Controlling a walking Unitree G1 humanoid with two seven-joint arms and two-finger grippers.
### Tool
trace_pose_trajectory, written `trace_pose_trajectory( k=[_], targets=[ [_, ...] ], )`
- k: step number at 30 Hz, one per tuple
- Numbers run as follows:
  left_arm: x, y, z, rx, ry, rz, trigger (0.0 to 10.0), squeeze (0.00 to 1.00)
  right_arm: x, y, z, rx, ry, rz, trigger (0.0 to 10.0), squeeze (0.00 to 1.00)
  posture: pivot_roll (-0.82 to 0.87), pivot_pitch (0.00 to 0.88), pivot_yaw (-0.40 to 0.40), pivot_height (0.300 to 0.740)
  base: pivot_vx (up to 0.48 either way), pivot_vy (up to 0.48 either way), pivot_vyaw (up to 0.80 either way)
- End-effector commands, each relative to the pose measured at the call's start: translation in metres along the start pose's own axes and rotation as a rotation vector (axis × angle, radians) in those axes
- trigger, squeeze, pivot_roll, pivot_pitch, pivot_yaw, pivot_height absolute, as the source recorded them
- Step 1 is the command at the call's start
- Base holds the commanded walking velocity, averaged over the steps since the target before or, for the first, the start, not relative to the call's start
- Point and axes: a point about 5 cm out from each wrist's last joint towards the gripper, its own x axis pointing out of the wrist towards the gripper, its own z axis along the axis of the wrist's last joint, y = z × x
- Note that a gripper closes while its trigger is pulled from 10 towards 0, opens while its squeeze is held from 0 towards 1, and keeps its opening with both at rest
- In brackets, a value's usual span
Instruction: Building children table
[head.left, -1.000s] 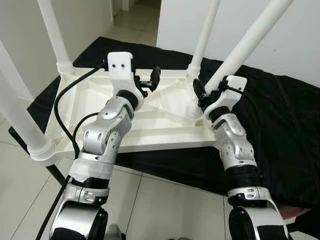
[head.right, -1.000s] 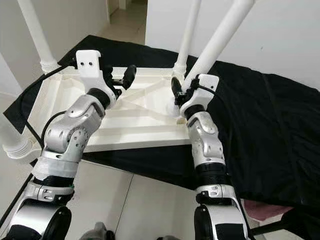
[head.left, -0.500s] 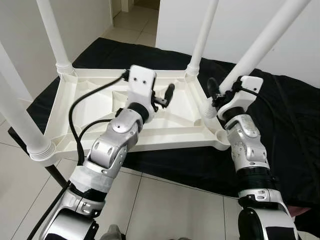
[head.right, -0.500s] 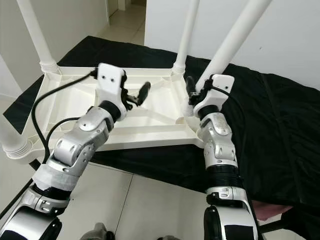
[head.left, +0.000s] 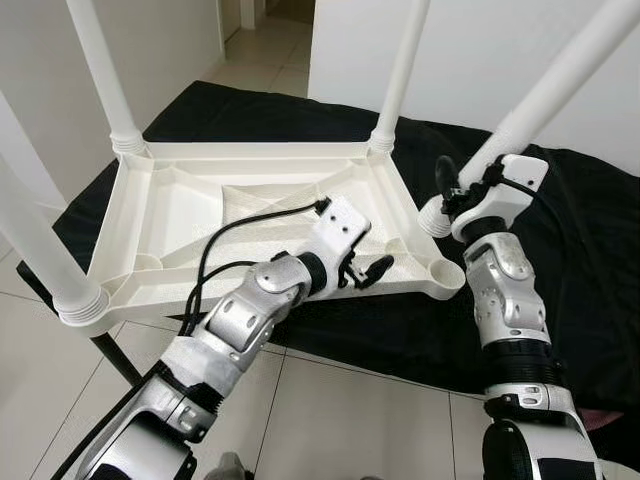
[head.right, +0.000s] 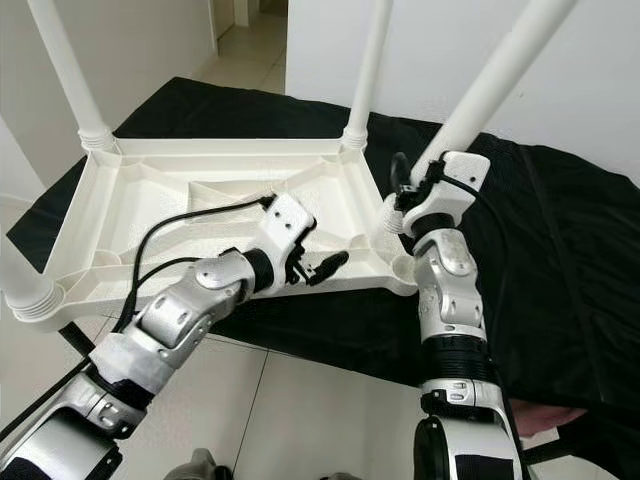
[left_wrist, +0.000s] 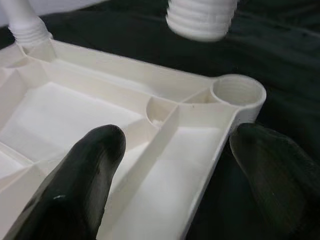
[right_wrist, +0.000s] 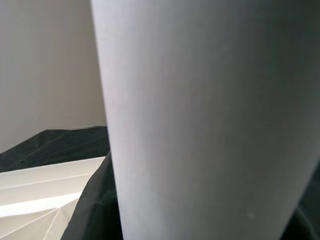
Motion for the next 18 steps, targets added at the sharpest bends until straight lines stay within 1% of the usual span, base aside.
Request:
trace_pose_trajectory(
  k=[1, 4, 7, 9, 10, 14, 16, 18],
  targets=[
    [0.006, -0.006, -0.001, 0.045, 0.021, -0.031, 10.0, 0.0, 0.001, 0.001, 0.004, -0.009, -0.023, 0.0, 10.0, 0.0, -0.02, 0.0, -0.028, 0.74, 0.0, 0.0, 0.0],
    [0.01, -0.011, -0.006, 0.054, 0.043, -0.043, 10.0, 0.0, 0.001, 0.002, 0.004, -0.01, -0.023, 0.003, 10.0, 0.0, -0.02, 0.0, -0.026, 0.74, 0.0, 0.0, 0.0],
    [0.014, -0.011, -0.011, 0.049, 0.066, -0.048, 10.0, 0.0, 0.001, 0.003, 0.004, -0.011, -0.021, 0.003, 10.0, 0.0, -0.02, 0.0, -0.026, 0.74, 0.0, 0.0, 0.0],
    [0.017, -0.009, -0.017, 0.041, 0.095, -0.04, 10.0, 0.0, 0.001, 0.003, 0.004, -0.013, -0.018, 0.002, 10.0, 0.0, -0.02, 0.0, -0.025, 0.74, 0.0, 0.0, 0.0],
    [0.017, -0.009, -0.017, 0.041, 0.095, -0.04, 10.0, 0.0, 0.001, 0.003, 0.004, -0.013, -0.018, 0.002, 10.0, 0.0, -0.02, 0.0, -0.025, 0.74, 0.0, 0.0, 0.0],
    [0.021, 0.0, -0.032, 0.027, 0.188, 0.021, 10.0, 0.0, -0.002, 0.001, 0.004, -0.023, -0.012, -0.005, 10.0, 0.0, -0.02, 0.0, -0.02, 0.74, 0.0, 0.0, 0.0],
    [0.022, 0.003, -0.039, 0.04, 0.235, 0.033, 10.0, 0.0, -0.002, 0.0, 0.004, -0.024, -0.012, -0.007, 10.0, 0.0, -0.03, 0.0, -0.018, 0.74, 0.0, 0.0, 0.0],
    [0.022, 0.004, -0.041, 0.04, 0.246, 0.036, 10.0, 0.0, -0.002, 0.0, 0.004, -0.024, -0.011, -0.007, 10.0, 0.0, -0.03, 0.0, -0.017, 0.74, 0.0, 0.0, 0.0]
  ],
)
